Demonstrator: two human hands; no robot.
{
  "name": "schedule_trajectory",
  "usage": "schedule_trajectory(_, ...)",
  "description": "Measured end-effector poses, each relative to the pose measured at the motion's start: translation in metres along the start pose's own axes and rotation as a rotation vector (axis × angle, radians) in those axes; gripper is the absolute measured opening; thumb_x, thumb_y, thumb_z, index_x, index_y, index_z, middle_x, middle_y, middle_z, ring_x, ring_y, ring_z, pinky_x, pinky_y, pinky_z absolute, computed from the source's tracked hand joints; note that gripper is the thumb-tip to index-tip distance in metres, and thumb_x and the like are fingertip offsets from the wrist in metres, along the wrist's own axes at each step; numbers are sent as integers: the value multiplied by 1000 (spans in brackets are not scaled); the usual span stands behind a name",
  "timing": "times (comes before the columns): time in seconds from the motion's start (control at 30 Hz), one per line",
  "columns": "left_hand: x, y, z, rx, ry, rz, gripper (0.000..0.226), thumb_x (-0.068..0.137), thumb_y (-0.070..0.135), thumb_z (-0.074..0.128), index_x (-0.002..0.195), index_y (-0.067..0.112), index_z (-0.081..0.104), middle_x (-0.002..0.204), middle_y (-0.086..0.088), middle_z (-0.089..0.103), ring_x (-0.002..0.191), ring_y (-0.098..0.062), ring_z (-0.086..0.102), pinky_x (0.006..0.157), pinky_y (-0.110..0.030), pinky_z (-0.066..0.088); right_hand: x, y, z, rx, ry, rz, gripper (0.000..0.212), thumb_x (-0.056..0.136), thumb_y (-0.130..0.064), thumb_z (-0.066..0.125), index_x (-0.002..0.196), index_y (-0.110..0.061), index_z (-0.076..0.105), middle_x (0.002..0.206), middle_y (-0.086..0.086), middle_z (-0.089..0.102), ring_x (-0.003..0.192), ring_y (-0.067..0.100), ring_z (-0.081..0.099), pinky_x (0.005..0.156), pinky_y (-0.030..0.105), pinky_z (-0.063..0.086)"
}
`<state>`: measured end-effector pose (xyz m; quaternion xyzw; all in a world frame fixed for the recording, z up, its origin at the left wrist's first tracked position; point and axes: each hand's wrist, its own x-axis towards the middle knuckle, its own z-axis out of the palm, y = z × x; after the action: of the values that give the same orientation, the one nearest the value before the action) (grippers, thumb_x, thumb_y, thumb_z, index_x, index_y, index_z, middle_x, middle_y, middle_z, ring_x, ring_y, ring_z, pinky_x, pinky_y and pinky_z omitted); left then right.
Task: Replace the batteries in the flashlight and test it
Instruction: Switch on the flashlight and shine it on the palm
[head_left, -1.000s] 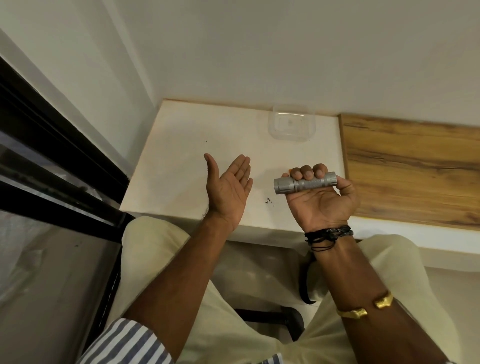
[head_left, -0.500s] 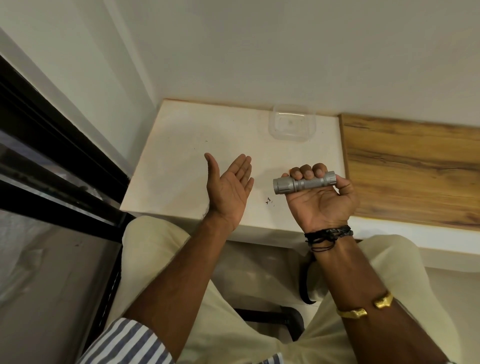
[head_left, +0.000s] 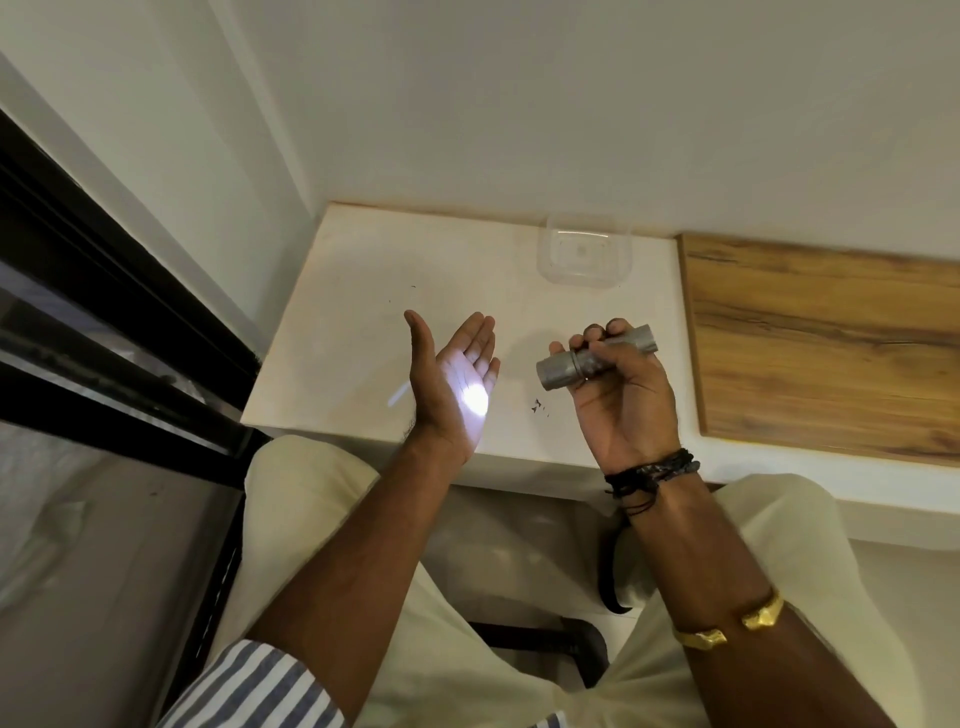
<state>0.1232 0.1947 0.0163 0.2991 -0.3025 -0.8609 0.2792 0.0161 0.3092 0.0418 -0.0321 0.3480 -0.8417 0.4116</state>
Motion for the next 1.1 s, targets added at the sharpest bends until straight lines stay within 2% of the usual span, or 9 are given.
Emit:
schedule_trajectory(0.13,7,3,-8,-2,115,60,95,89,81,20,152,11,36,161,-8,34,151,-23,26,126,-44,12,-5,3,2,-319,-16,-217,23,96,7,58,98,-15,58,121,14,68,125,28,63,110,49,44)
schedule_trajectory(0.27,6,7,-13,6,139,107,93,91,80,21,152,12,37,160,-7,36,150,-21,29,125,-42,17,-11,6,9,-534,-29,-453,20,92,4,66,101,-14,62,135,9,66,140,22,52,109,39,47)
schedule_trajectory(0.33,6,9,-13,7,144,119,92,91,79,20,152,12,38,159,-6,37,149,-21,30,125,-41,18,-13,5,11,-530,-10,-476,20,91,3,68,101,-13,62,128,4,71,139,22,53,105,35,48)
schedule_trajectory(0.47,8,11,-11,6,154,133,90,93,77,16,152,11,36,160,-6,36,150,-21,29,125,-41,14,-13,1,9,-598,31,-481,17,92,-4,71,103,-13,63,119,19,72,119,32,67,100,48,53)
schedule_trajectory(0.53,6,11,-11,13,157,144,89,94,75,16,154,11,34,160,-7,36,150,-22,30,125,-42,16,-13,0,9,-663,72,-533,18,91,-1,72,104,-10,63,110,13,73,110,23,71,93,38,55)
schedule_trajectory(0.7,6,9,-12,51,160,149,89,94,75,13,154,12,33,160,-5,37,149,-23,32,125,-43,18,-12,0,9,-670,26,-649,25,88,10,70,109,-1,62,122,6,72,137,26,55,109,44,49)
schedule_trajectory(0.87,8,8,-14,39,116,123,90,93,77,16,151,13,39,158,-6,40,148,-22,34,124,-41,20,-12,-5,10,-616,68,-612,22,93,-4,69,107,-20,62,123,18,70,122,31,66,104,55,52)
schedule_trajectory(1.0,7,8,-12,49,95,117,90,93,76,15,151,11,39,158,-6,40,147,-20,35,124,-40,20,-10,-7,8,-517,149,-586,20,92,-12,70,107,-19,61,126,23,68,123,32,65,104,48,52)
schedule_trajectory(1.1,8,8,-10,31,99,102,90,94,76,15,151,10,38,158,-8,40,148,-21,34,125,-41,19,-5,-10,7,-371,173,-489,15,92,-24,69,104,-23,60,115,14,71,118,29,66,96,52,55)
